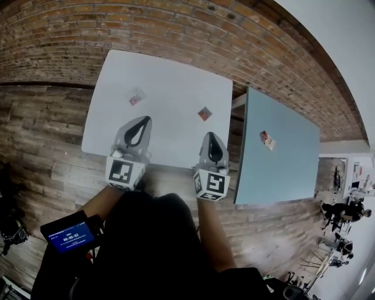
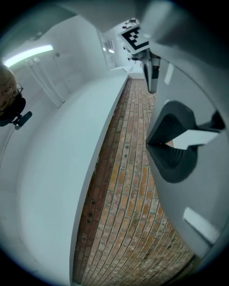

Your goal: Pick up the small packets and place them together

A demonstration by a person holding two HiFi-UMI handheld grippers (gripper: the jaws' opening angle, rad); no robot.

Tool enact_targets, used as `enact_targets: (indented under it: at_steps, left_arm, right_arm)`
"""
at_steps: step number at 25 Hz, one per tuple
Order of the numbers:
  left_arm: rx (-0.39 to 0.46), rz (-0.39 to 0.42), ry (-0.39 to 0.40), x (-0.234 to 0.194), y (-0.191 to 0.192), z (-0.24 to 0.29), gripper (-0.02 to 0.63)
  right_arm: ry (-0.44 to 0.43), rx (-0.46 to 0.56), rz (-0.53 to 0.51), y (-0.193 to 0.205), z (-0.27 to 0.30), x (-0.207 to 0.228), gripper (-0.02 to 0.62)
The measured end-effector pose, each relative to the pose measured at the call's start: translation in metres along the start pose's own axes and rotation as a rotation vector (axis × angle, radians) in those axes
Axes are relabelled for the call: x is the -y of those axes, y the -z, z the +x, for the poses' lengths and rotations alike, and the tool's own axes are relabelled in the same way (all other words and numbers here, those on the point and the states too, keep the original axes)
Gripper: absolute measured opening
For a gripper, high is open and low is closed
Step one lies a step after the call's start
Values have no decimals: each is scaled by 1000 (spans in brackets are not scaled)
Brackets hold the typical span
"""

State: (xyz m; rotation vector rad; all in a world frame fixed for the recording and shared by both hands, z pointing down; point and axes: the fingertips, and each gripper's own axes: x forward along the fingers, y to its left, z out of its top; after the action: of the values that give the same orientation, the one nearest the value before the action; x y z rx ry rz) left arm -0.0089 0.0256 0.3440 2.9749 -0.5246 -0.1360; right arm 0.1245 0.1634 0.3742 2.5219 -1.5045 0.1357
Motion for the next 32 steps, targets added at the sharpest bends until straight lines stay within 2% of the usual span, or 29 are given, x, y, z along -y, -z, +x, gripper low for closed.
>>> enact_targets:
  at_steps: [4, 9, 20, 24, 28, 32]
  left_arm:
    - [-8, 0, 25, -14, 4, 12, 2]
    - [-52, -4, 2, -20, 18, 21, 2]
    - [-55, 39, -23, -2, 15, 88, 2]
    - [-77, 53, -45, 4, 30, 123, 2]
    - [-79, 47, -74, 8, 28, 129, 2]
    - [-107, 26, -96, -1, 43, 135, 2]
  right_arm:
    - [32, -63, 12, 15, 18, 0, 7]
    - [34, -112, -31, 38, 34, 13, 26]
    - [9, -201, 28, 95, 83, 89, 37]
    - [-19, -276, 39, 135, 113, 117, 44]
    - [-67, -340, 36, 168, 129, 122, 45]
    - [-40, -430, 40, 209, 150, 139, 54]
